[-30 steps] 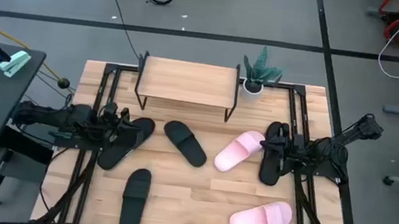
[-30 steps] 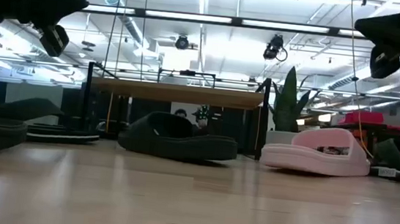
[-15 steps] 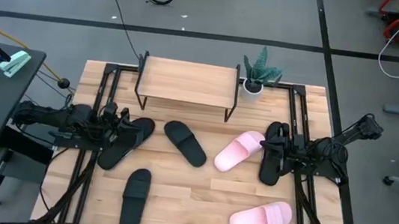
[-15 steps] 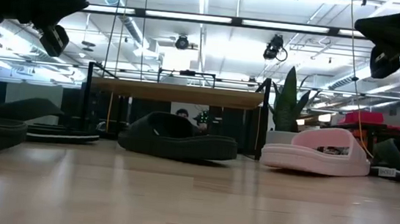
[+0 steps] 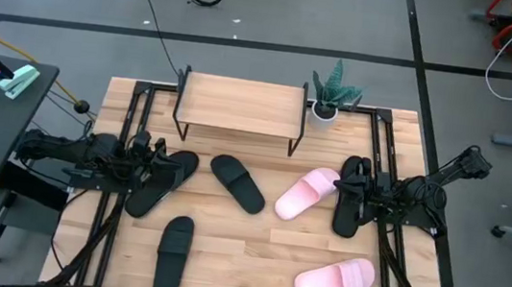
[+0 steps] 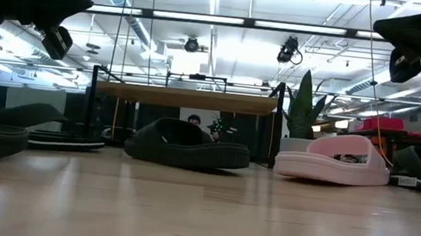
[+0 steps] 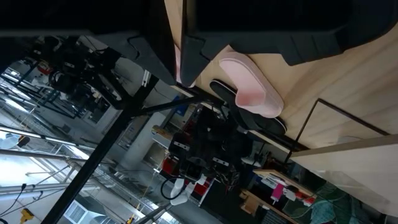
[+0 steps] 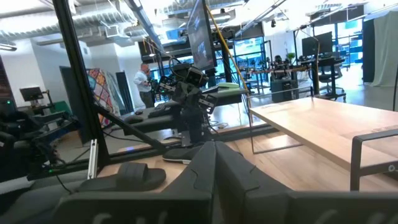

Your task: Pick and place slides into the shelf

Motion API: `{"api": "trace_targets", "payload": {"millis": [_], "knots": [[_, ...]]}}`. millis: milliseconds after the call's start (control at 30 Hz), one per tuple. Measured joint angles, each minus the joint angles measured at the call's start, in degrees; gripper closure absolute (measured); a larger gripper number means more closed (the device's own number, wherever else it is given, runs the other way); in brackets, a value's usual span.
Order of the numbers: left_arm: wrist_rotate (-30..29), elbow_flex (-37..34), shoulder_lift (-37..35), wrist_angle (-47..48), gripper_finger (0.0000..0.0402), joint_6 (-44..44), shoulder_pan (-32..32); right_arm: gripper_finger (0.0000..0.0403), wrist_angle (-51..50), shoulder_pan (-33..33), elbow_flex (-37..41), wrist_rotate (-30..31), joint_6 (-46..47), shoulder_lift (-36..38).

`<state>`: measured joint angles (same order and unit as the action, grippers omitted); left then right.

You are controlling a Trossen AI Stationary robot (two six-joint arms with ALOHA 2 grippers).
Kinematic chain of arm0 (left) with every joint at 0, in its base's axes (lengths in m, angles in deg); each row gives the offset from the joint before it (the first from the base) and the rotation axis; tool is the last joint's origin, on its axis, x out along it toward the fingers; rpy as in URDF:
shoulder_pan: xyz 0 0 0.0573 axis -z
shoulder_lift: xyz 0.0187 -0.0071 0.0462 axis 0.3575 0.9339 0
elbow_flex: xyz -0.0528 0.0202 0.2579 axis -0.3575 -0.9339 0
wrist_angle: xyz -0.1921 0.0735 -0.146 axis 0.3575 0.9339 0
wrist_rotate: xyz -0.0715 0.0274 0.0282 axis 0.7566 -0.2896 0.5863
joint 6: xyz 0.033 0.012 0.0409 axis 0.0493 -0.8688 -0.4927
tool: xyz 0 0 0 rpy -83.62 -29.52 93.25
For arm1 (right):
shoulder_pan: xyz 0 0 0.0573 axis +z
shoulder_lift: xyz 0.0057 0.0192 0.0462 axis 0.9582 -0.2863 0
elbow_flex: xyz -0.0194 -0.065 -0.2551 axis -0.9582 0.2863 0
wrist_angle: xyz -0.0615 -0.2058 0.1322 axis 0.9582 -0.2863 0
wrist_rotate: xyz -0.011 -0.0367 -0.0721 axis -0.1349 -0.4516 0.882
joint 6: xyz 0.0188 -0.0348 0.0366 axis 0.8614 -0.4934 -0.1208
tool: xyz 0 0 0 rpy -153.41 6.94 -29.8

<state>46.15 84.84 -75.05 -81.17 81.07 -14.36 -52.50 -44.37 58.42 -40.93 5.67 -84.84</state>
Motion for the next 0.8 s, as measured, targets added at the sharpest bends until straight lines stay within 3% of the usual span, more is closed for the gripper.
{"api": "trace_targets", "payload": {"millis": [800], "knots": [[0.0, 0.0, 0.0, 0.0, 0.0371, 0.0, 0.0, 0.0386, 0.0, 0.0, 0.0, 0.0, 0.0, 0.0]]}}
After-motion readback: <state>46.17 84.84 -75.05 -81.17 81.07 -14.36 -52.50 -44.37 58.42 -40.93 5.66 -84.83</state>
